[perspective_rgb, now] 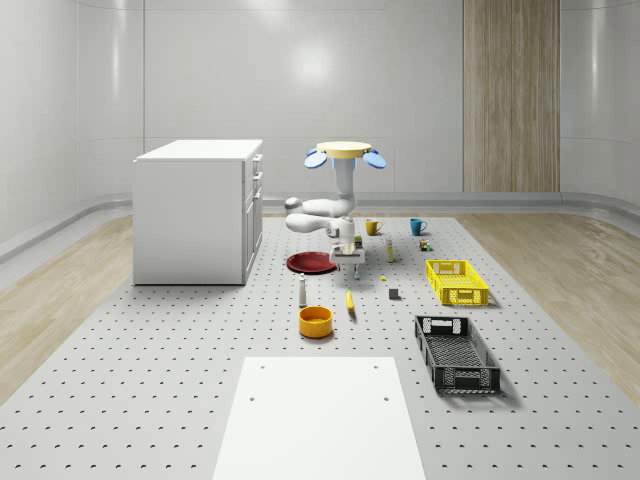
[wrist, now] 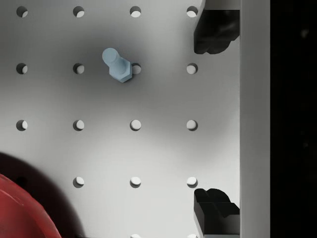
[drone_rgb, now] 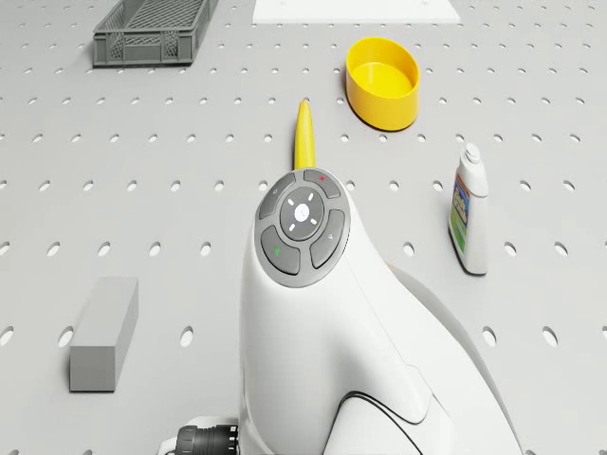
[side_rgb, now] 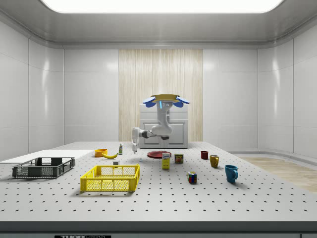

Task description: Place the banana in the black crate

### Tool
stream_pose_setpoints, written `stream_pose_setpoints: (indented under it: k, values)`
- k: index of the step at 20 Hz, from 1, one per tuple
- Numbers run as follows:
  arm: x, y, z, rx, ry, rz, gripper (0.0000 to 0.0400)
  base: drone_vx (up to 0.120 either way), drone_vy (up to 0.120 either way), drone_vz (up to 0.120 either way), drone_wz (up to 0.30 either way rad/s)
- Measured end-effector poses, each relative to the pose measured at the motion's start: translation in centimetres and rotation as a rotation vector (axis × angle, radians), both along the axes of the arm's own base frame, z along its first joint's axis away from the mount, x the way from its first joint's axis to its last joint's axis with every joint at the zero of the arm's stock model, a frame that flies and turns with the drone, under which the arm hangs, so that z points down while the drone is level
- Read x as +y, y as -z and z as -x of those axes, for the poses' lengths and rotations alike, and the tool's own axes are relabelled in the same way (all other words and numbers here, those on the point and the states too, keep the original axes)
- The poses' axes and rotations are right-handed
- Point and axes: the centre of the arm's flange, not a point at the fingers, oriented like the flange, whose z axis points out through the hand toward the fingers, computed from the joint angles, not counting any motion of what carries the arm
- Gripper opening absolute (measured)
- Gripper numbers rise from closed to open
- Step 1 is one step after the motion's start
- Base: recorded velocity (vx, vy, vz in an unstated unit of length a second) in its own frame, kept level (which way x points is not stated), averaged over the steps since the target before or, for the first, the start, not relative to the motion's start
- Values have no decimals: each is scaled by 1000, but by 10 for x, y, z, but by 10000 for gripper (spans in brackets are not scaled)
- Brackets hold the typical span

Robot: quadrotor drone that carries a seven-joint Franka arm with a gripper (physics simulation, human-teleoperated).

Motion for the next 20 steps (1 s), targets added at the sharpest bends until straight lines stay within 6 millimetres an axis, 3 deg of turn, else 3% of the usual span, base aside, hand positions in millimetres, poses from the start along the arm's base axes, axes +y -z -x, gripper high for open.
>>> stream_pose_setpoints:
  k: [4, 9, 20]
  values:
    - [0, 0, 0, 0, 0, 0, 400, 120, 0, 0, 0]
    - [0, 0, 0, 0, 0, 0, 400, 120, 0, -104, 0]
    - [0, 0, 0, 0, 0, 0, 400, 120, -4, 0, 0]
